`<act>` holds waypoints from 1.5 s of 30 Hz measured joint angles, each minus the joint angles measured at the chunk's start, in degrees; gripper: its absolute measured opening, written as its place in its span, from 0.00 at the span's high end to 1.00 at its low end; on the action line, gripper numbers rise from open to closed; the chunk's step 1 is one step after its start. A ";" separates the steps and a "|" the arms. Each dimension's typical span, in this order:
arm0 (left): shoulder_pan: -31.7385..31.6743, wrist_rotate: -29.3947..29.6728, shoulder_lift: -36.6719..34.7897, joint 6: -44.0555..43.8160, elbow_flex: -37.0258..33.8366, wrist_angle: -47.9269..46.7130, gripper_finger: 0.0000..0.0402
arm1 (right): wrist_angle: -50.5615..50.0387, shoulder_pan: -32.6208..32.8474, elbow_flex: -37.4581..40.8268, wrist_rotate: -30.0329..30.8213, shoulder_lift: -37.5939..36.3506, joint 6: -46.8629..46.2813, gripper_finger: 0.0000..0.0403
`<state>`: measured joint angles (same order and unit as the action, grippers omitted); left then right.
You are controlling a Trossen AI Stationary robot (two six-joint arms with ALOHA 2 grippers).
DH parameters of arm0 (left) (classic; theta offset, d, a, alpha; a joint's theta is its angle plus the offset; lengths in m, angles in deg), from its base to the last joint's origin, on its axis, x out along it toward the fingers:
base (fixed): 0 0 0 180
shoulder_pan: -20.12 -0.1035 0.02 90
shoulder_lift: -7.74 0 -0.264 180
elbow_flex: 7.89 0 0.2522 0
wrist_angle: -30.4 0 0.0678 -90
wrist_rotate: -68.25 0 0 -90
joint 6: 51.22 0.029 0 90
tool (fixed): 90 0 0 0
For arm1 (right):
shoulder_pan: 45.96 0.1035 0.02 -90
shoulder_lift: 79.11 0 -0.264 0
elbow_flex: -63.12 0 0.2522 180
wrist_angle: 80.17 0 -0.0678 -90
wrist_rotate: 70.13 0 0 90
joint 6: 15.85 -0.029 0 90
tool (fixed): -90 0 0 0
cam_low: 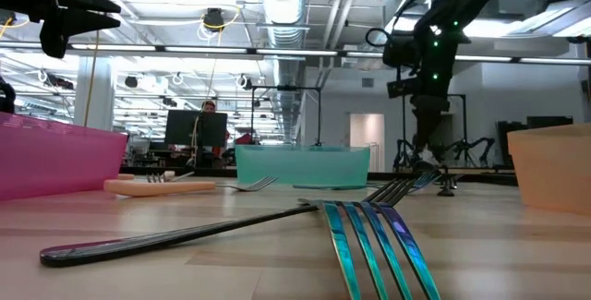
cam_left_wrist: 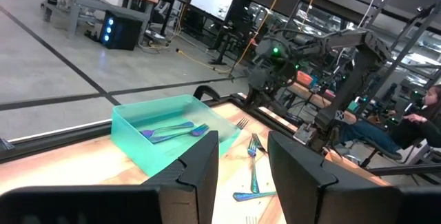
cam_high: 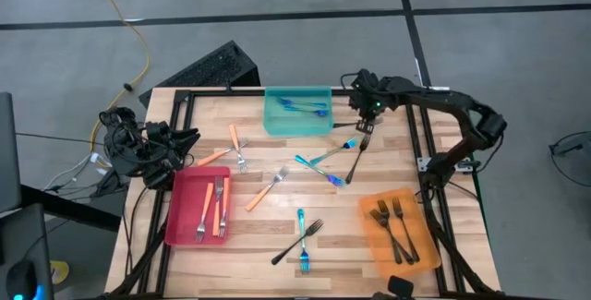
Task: Sort silverware by color (type)
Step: Put the black fork into the orange bin
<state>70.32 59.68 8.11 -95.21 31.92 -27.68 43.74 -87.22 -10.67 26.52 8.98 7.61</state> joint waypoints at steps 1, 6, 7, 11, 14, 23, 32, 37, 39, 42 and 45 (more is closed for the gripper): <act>0.00 -0.02 0.00 0.00 0.00 -0.02 0.72 | -0.08 0.01 0.00 -0.64 0.16 0.30 0.75; 0.01 0.00 0.00 0.01 0.00 -0.01 0.72 | -0.41 0.14 0.00 -1.19 4.28 0.69 0.51; 0.01 0.00 0.00 0.01 0.00 -0.02 0.72 | -0.30 0.32 0.00 -1.04 5.39 0.87 0.46; 0.00 0.00 0.00 0.00 0.00 0.00 0.72 | 1.03 0.69 0.02 0.71 9.83 1.92 0.36; 0.00 0.01 0.00 0.02 0.00 -0.02 0.72 | 3.13 0.88 0.02 3.78 12.18 2.63 0.35; 0.02 0.14 0.00 0.02 0.00 -0.02 0.72 | 4.19 0.42 -1.38 3.44 15.60 5.30 0.35; 0.00 0.26 0.00 0.01 0.00 -0.01 0.72 | 3.51 -0.08 -1.51 2.35 17.69 4.82 0.46; 0.02 0.24 0.00 0.00 0.00 -0.02 0.72 | 2.98 -0.03 -1.46 1.58 17.77 3.50 0.70; 0.01 0.22 0.00 0.00 0.00 -0.02 0.72 | 2.87 0.05 -1.46 1.32 17.77 2.88 0.81; 0.01 0.22 0.00 0.00 0.00 -0.02 0.72 | 2.83 0.07 -1.42 1.34 17.77 2.12 0.94; 0.00 0.22 0.00 0.00 0.00 -0.02 0.72 | 2.37 0.07 -1.42 1.49 17.86 1.86 0.95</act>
<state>70.32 59.89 8.11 -95.21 31.92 -27.70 46.10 -87.15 -12.09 28.01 26.85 9.48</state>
